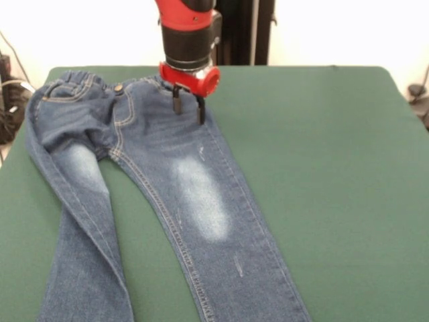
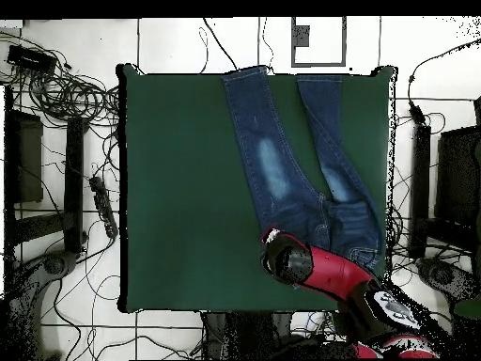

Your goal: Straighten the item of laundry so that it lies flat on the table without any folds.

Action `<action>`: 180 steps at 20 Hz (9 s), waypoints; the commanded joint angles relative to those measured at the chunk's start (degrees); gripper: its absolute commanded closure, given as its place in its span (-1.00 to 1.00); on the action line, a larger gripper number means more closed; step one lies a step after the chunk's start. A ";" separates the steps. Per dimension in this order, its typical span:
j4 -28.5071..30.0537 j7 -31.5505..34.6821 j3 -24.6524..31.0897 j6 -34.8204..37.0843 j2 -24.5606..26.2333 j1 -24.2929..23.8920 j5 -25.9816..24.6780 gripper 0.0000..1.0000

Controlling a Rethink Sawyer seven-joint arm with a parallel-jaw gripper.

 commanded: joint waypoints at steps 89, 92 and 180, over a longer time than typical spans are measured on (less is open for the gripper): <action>15.72 37.05 0.88 -9.76 -13.69 41.39 45.19 -1.00; 14.18 33.43 -0.53 -9.74 -12.48 39.85 43.03 -1.00; 3.31 24.78 9.18 7.91 -20.98 15.87 5.84 -1.00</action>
